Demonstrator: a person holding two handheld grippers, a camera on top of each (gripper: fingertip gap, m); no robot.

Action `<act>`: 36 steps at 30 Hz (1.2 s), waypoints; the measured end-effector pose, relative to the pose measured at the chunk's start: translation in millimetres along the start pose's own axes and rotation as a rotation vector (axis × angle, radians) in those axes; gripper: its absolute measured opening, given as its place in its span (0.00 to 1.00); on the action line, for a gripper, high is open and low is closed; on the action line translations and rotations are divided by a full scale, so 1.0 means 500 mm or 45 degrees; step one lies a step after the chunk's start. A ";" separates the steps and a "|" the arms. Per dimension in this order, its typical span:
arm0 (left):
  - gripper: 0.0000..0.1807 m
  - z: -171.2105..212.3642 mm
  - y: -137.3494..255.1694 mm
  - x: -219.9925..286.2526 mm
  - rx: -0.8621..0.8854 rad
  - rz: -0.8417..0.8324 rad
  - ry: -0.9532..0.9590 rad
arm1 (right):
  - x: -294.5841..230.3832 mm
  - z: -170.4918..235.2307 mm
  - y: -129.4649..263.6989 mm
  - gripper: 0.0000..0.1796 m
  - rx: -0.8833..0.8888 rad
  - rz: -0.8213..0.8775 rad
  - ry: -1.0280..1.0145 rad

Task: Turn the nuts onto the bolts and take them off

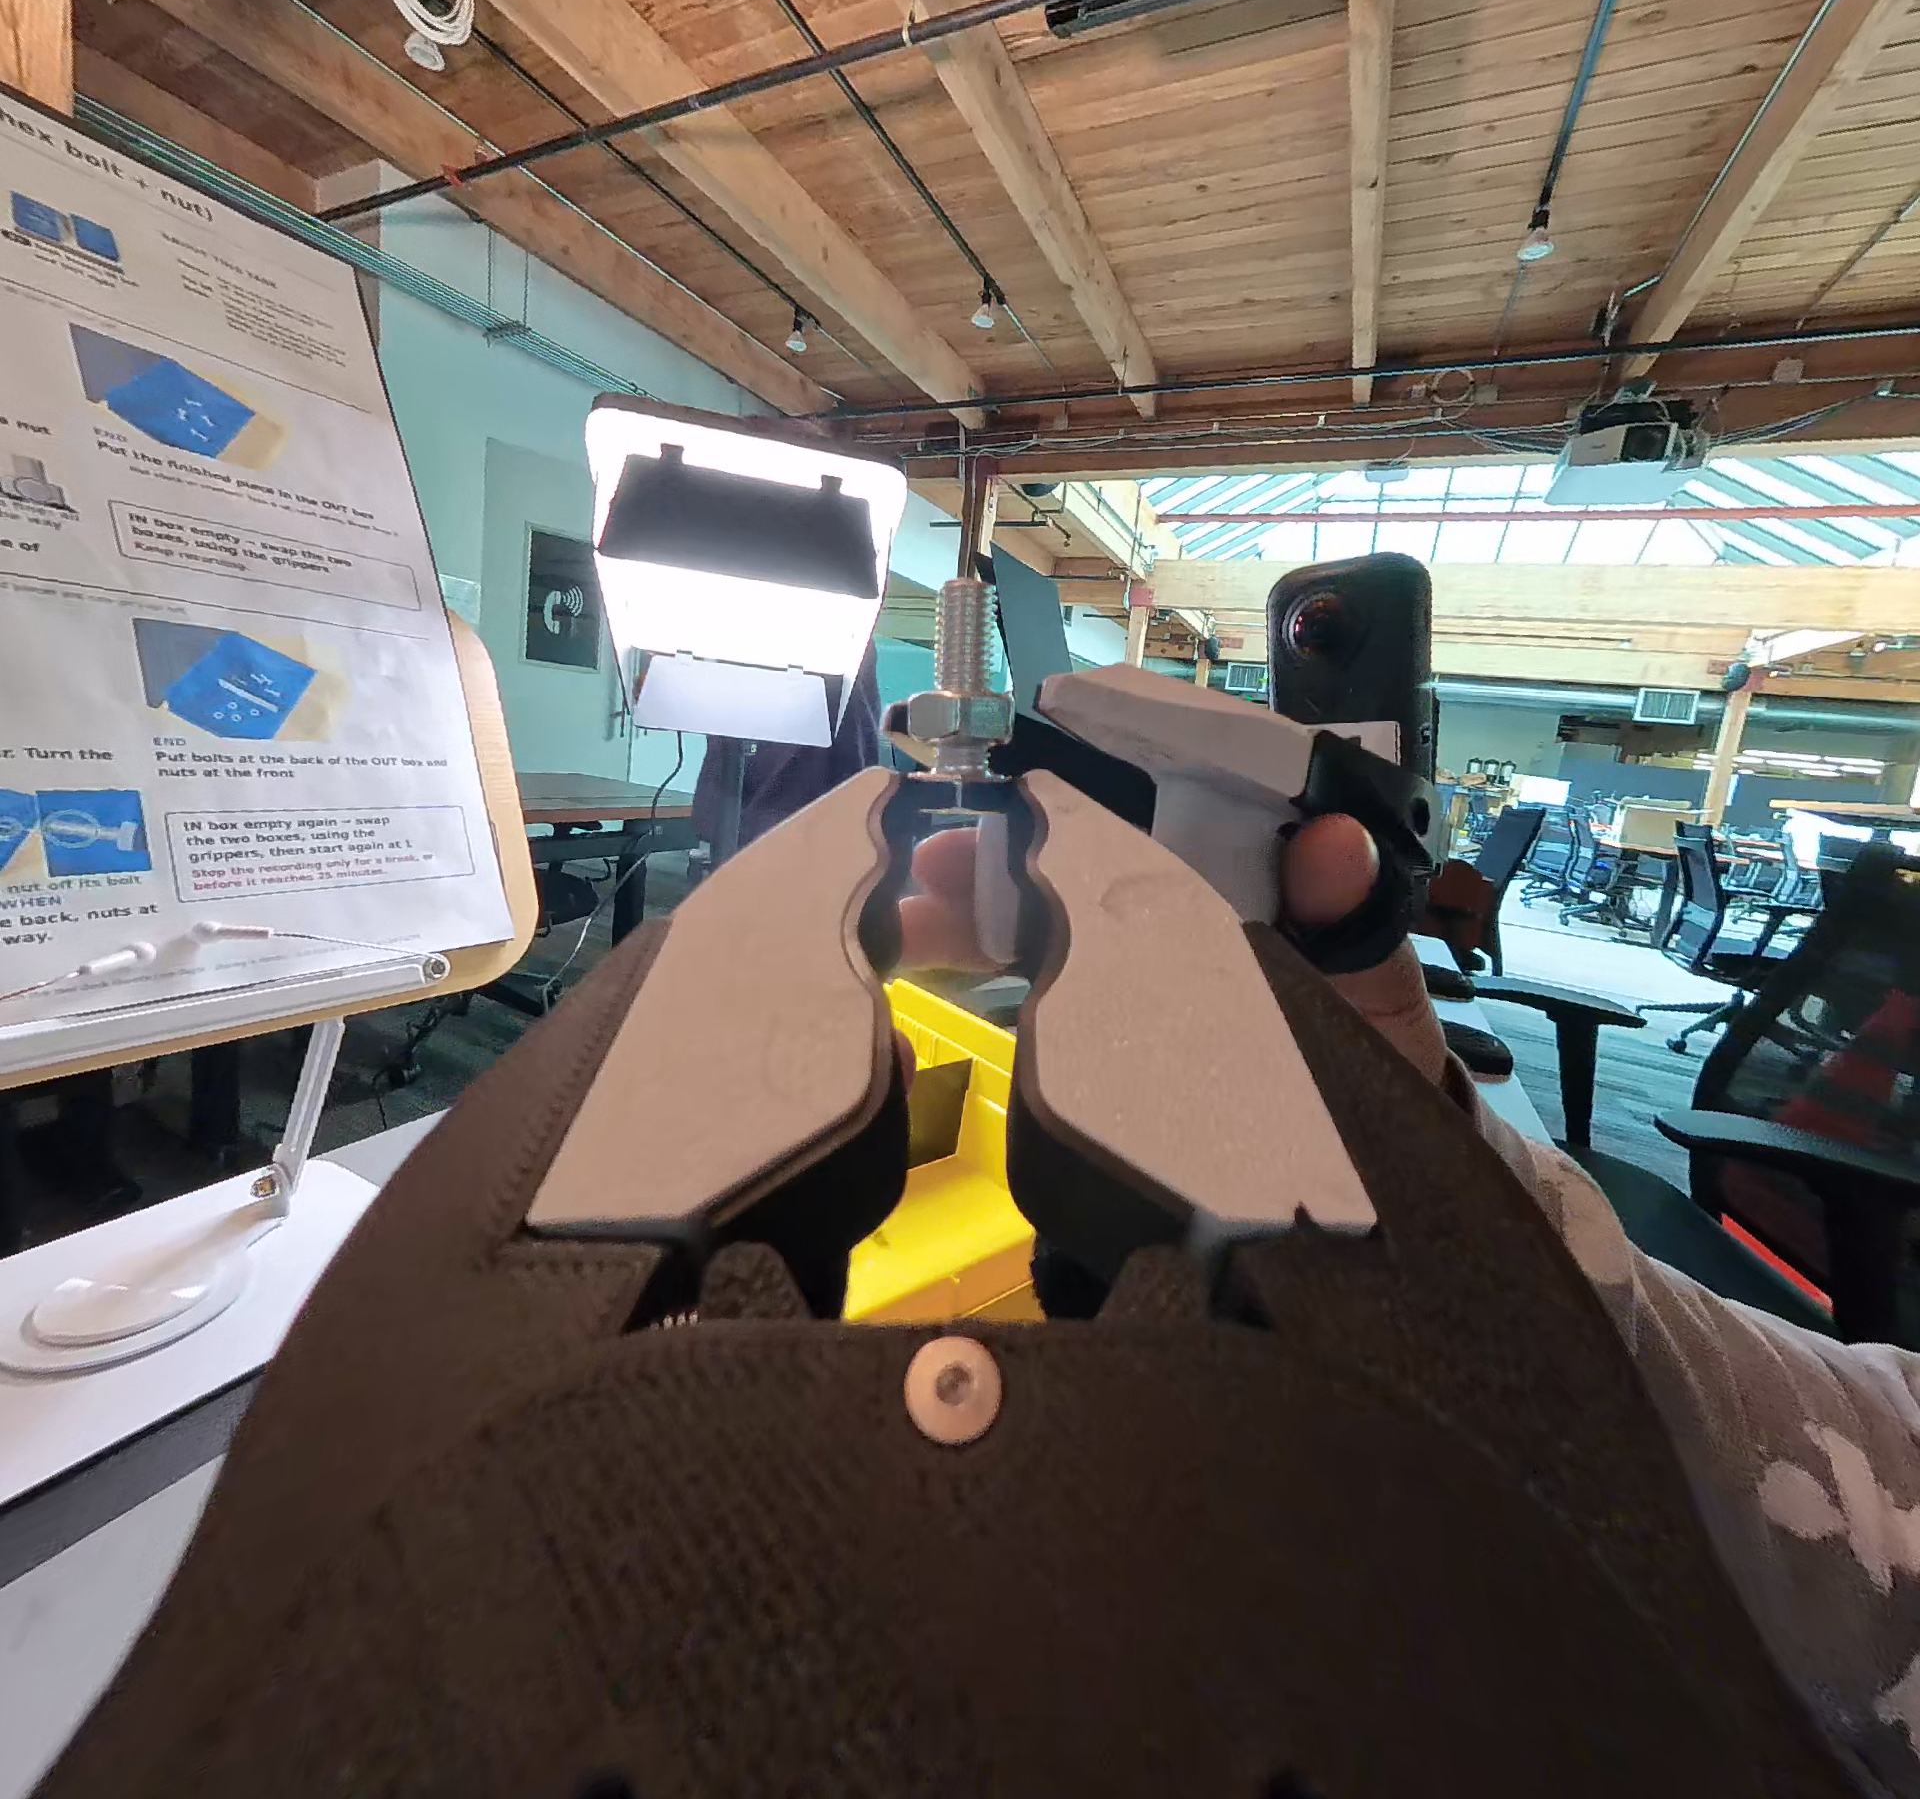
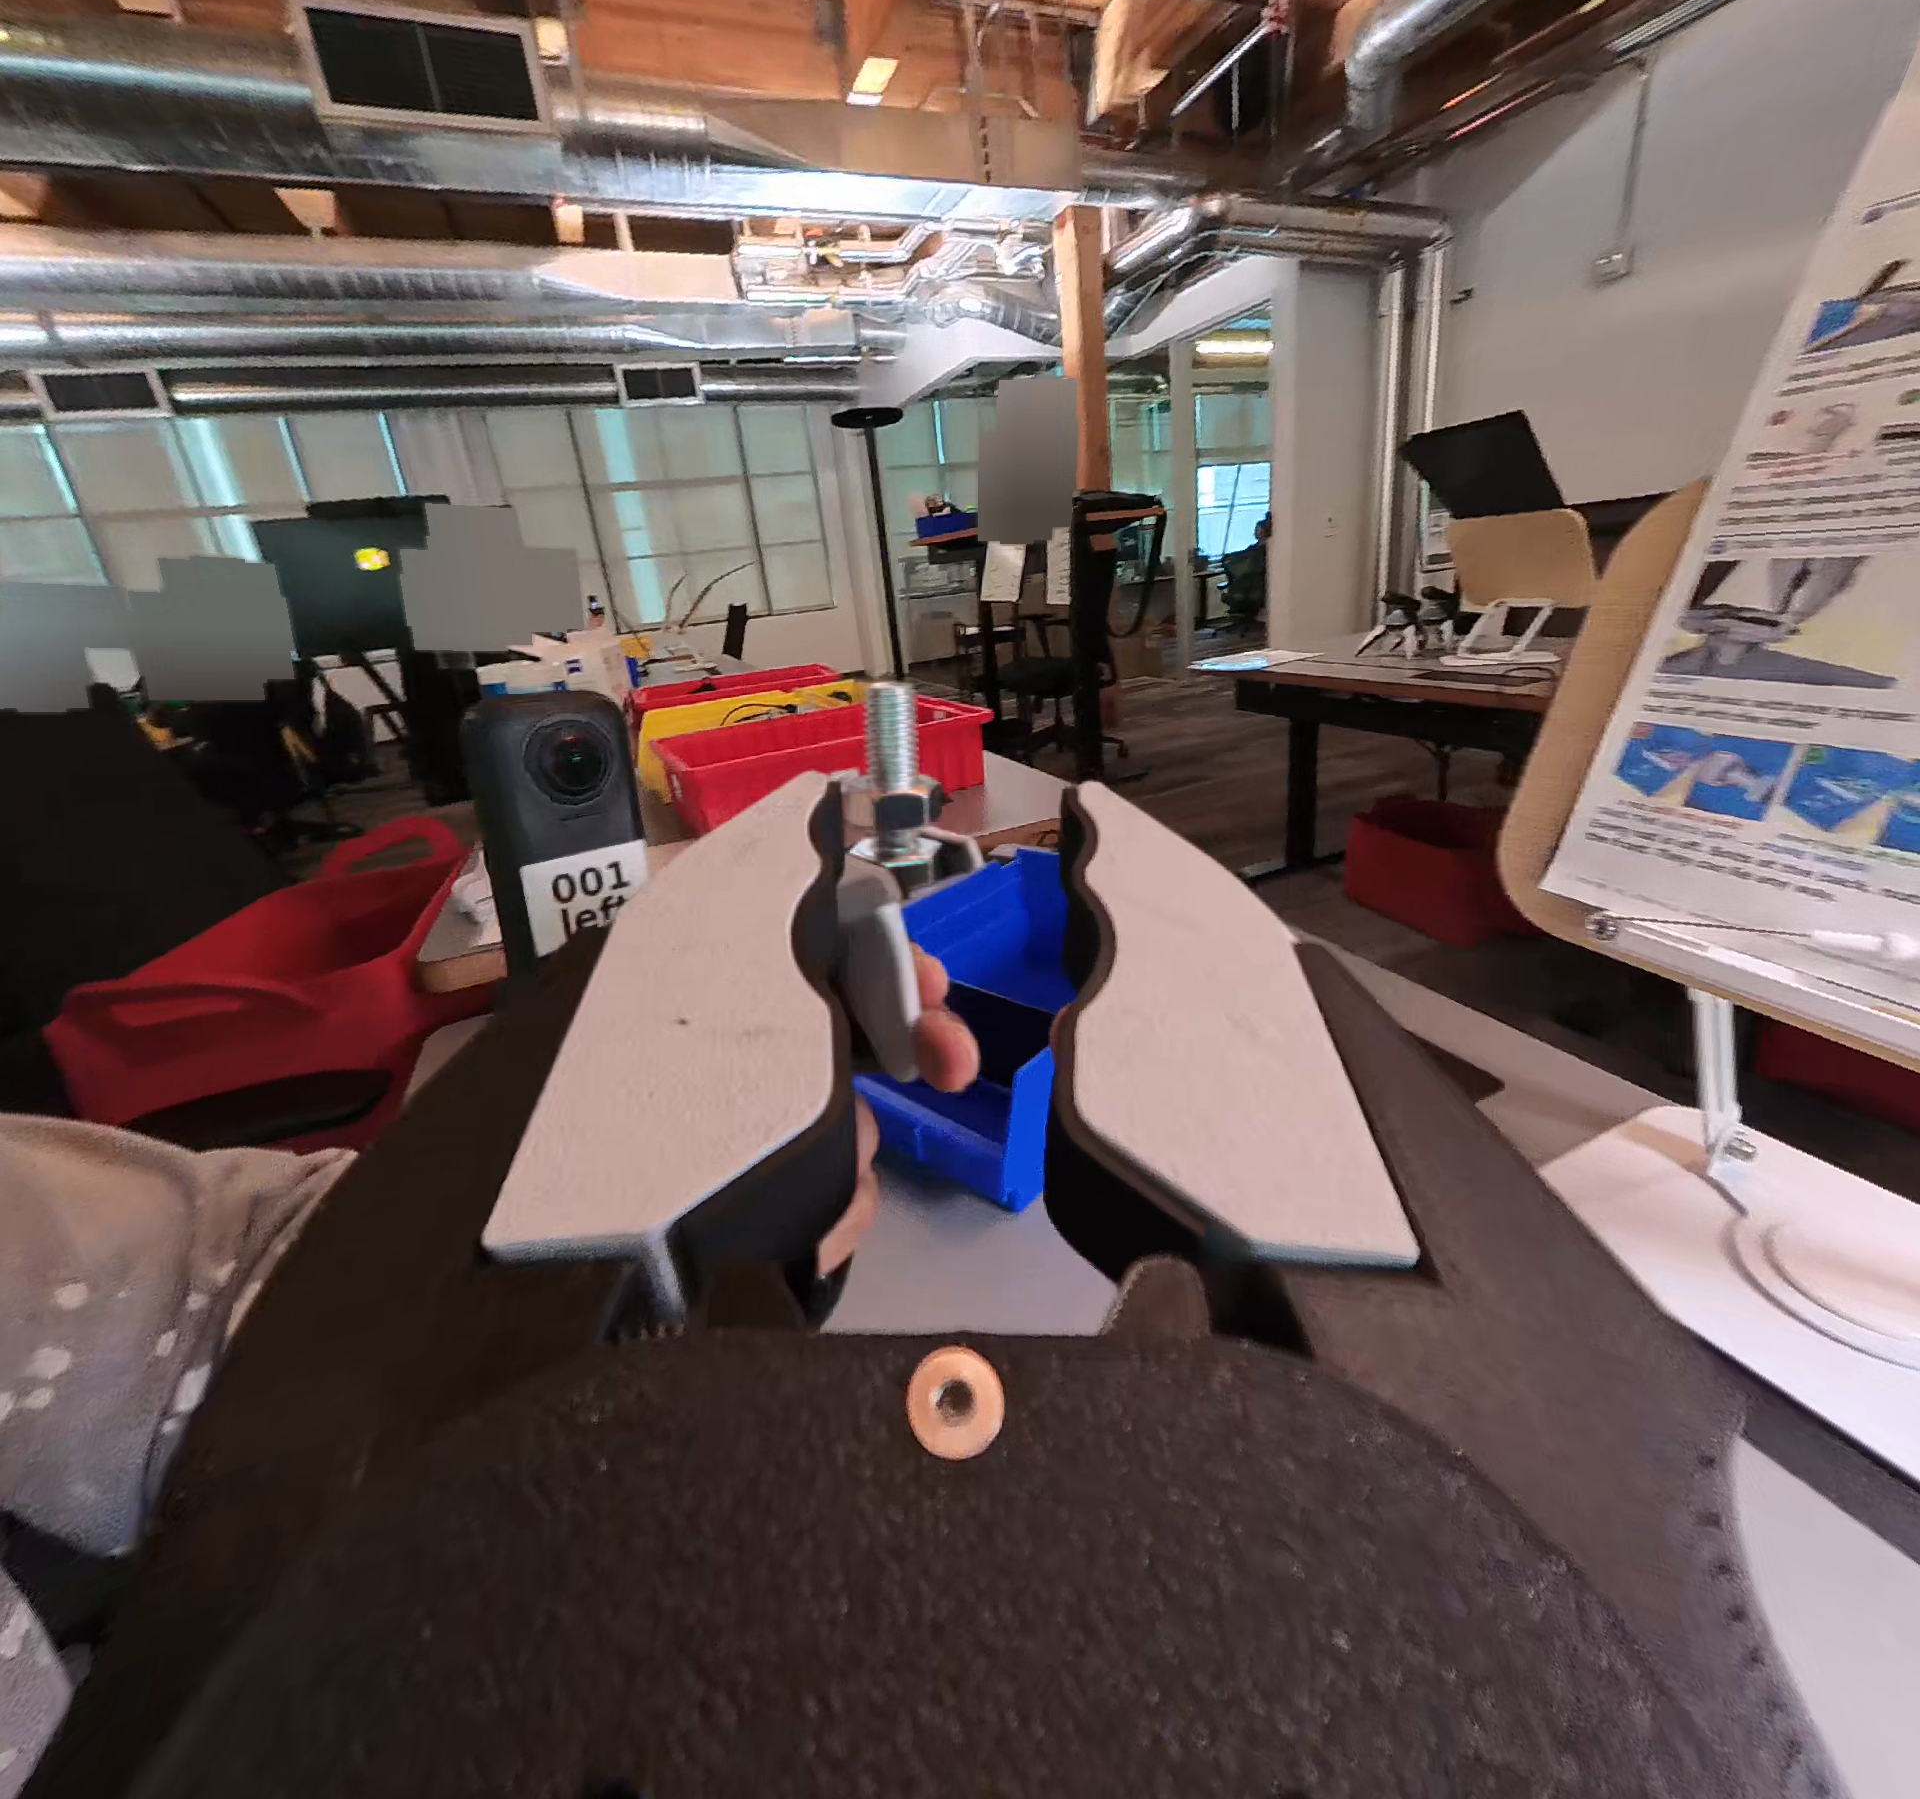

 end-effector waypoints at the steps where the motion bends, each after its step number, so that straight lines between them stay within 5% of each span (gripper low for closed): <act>1: 0.10 0.002 -0.001 0.004 -0.002 0.005 -0.001 | -0.006 0.006 -0.005 0.22 -0.018 -0.010 0.003; 6: 0.10 -0.008 0.006 -0.004 0.033 0.001 0.020 | 0.019 -0.009 0.009 0.05 0.049 0.085 -0.010; 13: 0.10 -0.004 0.002 0.007 0.026 0.013 0.002 | -0.016 -0.001 -0.006 0.23 0.017 -0.029 -0.030; 16: 0.10 -0.008 0.003 0.012 0.034 0.020 -0.003 | -0.007 -0.002 -0.003 0.22 0.018 -0.011 -0.029; 17: 0.10 -0.012 0.005 0.010 0.048 0.024 0.004 | 0.005 -0.007 0.003 0.11 0.028 0.035 -0.045; 19: 0.10 -0.020 0.007 0.010 0.061 0.029 -0.001 | 0.032 -0.020 0.019 0.06 0.076 0.128 -0.025; 26: 0.10 -0.011 0.004 0.014 0.045 0.032 -0.002 | -0.020 -0.006 -0.004 0.23 0.020 -0.028 -0.008; 28: 0.10 -0.013 0.004 0.015 0.048 0.026 0.004 | -0.015 -0.007 -0.002 0.18 0.030 -0.009 0.003; 29: 0.10 -0.019 0.007 0.013 0.068 0.040 0.014 | 0.001 -0.013 0.005 0.03 0.055 0.050 -0.025; 30: 0.10 -0.021 0.008 0.012 0.065 0.036 0.011 | 0.017 -0.021 0.013 0.02 0.090 0.100 -0.030; 36: 0.10 -0.015 0.006 0.012 0.053 0.030 -0.003 | -0.014 -0.013 0.002 0.21 0.046 -0.002 0.000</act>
Point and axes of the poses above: each gripper's, where its closed fingertips meet, y back along the fingers, z out of its underside, x = y × z across the jaws, the point moved 2 cm from there along y, back along the fingers, and after that the axes turned 1 degree about -z, right-handed, at the moved point
